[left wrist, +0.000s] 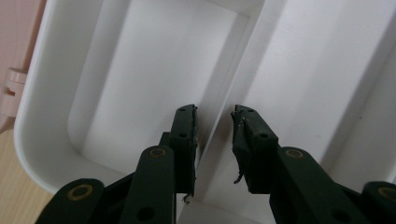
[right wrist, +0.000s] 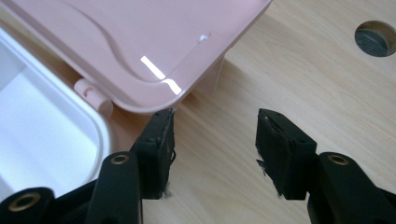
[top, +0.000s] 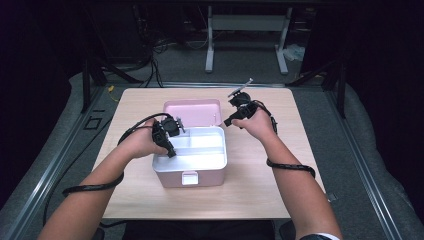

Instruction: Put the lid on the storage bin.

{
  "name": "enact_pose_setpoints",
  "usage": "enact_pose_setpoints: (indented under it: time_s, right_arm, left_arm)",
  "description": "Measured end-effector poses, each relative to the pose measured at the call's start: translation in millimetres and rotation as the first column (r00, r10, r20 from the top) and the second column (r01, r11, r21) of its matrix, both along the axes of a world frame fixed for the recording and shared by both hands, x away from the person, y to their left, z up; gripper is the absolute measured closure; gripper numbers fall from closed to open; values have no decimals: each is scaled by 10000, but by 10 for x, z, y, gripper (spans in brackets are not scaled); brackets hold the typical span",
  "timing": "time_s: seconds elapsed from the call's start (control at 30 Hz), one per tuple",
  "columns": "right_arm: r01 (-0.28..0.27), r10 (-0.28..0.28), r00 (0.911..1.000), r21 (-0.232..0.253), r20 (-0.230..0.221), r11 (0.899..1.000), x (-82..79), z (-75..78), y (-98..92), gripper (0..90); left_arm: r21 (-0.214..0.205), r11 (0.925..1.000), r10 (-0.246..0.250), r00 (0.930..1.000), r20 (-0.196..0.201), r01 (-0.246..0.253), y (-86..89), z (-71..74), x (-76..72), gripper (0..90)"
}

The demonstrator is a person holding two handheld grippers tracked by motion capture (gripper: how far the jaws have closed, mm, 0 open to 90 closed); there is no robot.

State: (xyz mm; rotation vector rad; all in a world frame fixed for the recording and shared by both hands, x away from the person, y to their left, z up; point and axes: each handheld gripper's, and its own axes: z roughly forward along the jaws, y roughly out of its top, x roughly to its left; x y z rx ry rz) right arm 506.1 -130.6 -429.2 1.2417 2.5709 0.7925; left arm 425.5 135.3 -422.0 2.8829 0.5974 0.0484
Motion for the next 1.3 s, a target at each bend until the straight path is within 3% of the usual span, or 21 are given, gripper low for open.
enact_pose_setpoints:
  time_s: [0.47, 0.7, 0.93, 1.13, 1.3]
  right_arm:
    - [852, -850, 9964, 745, -65, 9936, 209, 83, 121, 544]
    - [1081, -1075, 9941, 630, -132, 9921, 359, 63, 216, 583]
    - [1600, -1585, 9862, 286, -486, 9867, 579, -33, 344, 639]
    - [1969, -1940, 9764, 223, -946, 9802, 691, -121, 379, 707]
    - [2383, -2315, 9611, 287, -1504, 9708, 778, -160, 381, 725]
  left_arm:
    - [-120, 9999, -80, 9999, -130, 79, 27, 1, 55, 758]
    - [-9, 10000, -26, 10000, -36, 26, 8, 0, 35, 758]
    - [189, 9998, -102, 9999, -98, 104, -14, 6, 45, 758]
    - [-13, 10000, 8, 10000, -45, -8, 6, -1, 35, 758]
    - [-195, 9998, 102, 9999, 10, -102, 27, -6, 26, 757]
